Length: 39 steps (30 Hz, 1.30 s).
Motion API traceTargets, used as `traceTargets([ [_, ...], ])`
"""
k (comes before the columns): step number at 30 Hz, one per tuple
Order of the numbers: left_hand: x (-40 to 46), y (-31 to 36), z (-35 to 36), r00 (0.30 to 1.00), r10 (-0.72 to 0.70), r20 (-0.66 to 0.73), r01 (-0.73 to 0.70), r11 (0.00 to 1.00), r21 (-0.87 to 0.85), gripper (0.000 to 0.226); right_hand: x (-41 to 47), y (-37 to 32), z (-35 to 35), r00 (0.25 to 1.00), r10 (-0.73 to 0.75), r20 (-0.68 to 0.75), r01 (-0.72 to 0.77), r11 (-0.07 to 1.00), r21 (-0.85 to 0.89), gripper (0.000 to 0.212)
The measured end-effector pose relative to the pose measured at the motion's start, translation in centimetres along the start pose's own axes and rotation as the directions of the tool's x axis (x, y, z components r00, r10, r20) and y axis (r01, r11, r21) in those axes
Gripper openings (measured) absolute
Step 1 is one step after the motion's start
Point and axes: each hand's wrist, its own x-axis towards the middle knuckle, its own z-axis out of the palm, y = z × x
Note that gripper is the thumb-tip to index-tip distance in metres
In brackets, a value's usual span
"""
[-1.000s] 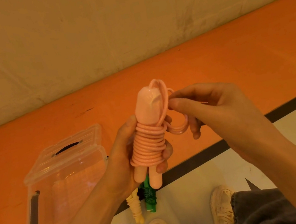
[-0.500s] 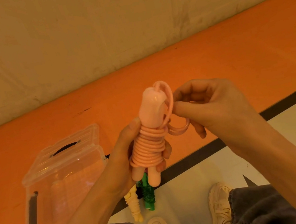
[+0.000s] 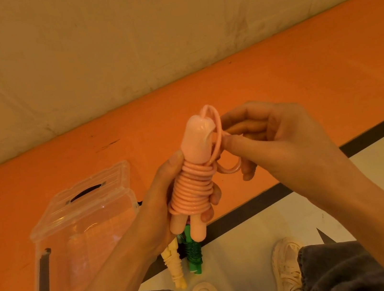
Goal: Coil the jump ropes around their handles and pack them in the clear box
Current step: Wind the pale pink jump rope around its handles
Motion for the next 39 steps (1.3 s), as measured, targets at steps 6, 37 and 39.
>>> traceTargets([
  [6,0.0,-0.3,0.1,0.999,-0.027,0.026,0.028,0.999,-0.019,0.052,0.3,0.1,-0.3,0.998,0.065,0.003,-0.065,0.993,0.097,0.015],
  [37,0.2,-0.9,0.5,0.997,-0.072,0.010,0.073,0.996,-0.060,0.053,0.9,0.7,-0.4,0.971,0.182,0.157,-0.231,0.885,0.405,0.025],
  [39,0.3,-0.6,0.5,0.999,-0.042,-0.027,0.040,0.997,-0.060,0.054,0.8,0.8,-0.4,0.984,0.128,0.126,-0.171,0.884,0.435,0.031],
])
